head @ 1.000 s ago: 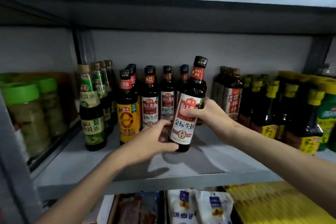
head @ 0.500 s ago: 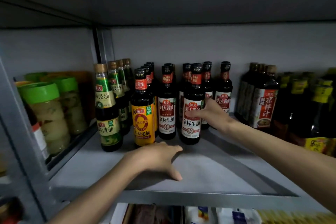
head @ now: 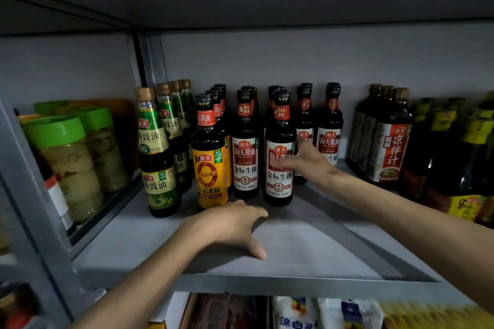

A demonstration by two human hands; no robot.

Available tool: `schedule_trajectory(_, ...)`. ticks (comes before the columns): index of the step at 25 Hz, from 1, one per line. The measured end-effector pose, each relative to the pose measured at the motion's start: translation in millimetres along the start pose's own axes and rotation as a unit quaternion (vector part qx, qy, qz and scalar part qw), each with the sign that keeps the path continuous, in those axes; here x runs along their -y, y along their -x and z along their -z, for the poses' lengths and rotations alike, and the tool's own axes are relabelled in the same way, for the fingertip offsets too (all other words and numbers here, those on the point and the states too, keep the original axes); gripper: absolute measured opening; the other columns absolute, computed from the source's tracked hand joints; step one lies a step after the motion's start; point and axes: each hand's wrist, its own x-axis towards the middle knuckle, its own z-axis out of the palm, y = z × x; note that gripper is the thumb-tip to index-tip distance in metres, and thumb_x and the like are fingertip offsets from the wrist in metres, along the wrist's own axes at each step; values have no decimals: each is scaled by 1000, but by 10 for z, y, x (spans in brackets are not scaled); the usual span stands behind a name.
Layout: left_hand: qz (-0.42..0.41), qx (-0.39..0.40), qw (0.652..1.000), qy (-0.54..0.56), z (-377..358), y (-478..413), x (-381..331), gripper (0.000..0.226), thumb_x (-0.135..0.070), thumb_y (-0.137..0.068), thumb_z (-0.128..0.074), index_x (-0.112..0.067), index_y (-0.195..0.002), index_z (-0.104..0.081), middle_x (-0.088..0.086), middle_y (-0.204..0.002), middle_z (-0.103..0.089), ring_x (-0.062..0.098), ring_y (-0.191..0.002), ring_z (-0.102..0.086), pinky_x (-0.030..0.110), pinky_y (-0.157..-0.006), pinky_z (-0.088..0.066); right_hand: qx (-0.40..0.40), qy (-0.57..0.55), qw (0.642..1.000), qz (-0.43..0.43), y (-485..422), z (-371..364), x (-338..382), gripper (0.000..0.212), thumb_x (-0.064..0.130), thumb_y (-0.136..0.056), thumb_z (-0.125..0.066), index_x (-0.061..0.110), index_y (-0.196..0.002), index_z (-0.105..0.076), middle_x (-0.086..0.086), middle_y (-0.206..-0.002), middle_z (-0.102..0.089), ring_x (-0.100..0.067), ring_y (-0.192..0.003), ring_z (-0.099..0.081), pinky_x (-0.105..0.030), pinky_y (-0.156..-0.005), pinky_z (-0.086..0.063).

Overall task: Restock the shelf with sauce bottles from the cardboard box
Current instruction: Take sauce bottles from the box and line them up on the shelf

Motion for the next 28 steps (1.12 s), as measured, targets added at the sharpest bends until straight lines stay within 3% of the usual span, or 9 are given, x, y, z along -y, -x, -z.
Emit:
schedule_trajectory(2, -3, -6, 1000, 1, 2, -3, 19, 95, -52, -74, -77, -37, -152, -24, 8, -150, -36, 29, -133, -43, 40, -105, -42, -13, -3, 1000, -3, -23, -9, -74, 55, 8, -79, -79, 28, -122, -53, 2, -119, -70, -13, -111, -66, -32, -93, -52)
schedule_trajectory(4, -7, -11, 1000, 2, 8, -9, 33, 95, -52, -74, -77, -36, -152, -25, 9, -150, -37, 29, -133, -42, 39, -104, -42, -31, 38, 999, -12, -7, -39, -158, 65, 13, -76, -82, 22, -131, -49, 4, -118, -69, -11, -110, -65, -33, -98, -50)
schedule_trajectory(7, -15, -15, 1000, -3, 7, -25, 35, 95, -51, -74, -77, -34, -152, -26, 10, -149, -38, 29, -132, -43, 38, -104, -42, -51, 115, 991, -34, 54, -132, -264, 64, 17, -73, -85, 20, -127, -50, 8, -114, -68, -6, -102, -62, -25, -92, -47)
schedule_trajectory(16, -22, -20, 1000, -8, 8, -44, 51, 93, -50, -75, -78, -31, -152, -29, 10, -148, -40, 28, -131, -43, 36, -100, -43, -67, 127, 990, -7, -83, -206, -353, 51, 11, -75, -83, 14, -119, -59, 4, -110, -69, -7, -101, -62, -27, -96, -48)
schedule_trajectory(21, -14, -18, 1000, -7, 21, -41, 41, 92, -48, -75, -79, -32, -151, -30, 10, -148, -39, 29, -130, -45, 37, -100, -44, -65, 123, 990, 8, -79, -211, -333, 43, 9, -78, -80, 24, -109, -54, 8, -104, -65, -4, -96, -59, -14, -84, -43)
schedule_trajectory(24, -13, -18, 1000, -4, 25, -35, 31, 91, -47, -75, -79, -31, -150, -31, 9, -147, -39, 30, -129, -45, 38, -101, -44, -62, 122, 991, 3, -90, -213, -341, 44, 9, -79, -79, 21, -113, -54, 8, -105, -63, -4, -97, -58, -8, -78, -40)
schedule_trajectory(28, -15, -15, 1000, -8, 24, -40, 33, 91, -48, -75, -79, -30, -150, -32, 9, -146, -41, 29, -128, -46, 40, -101, -45, -56, 121, 991, 0, -124, -208, -361, 46, 9, -80, -78, 19, -118, -54, 5, -111, -65, -4, -101, -57, -15, -86, -42)
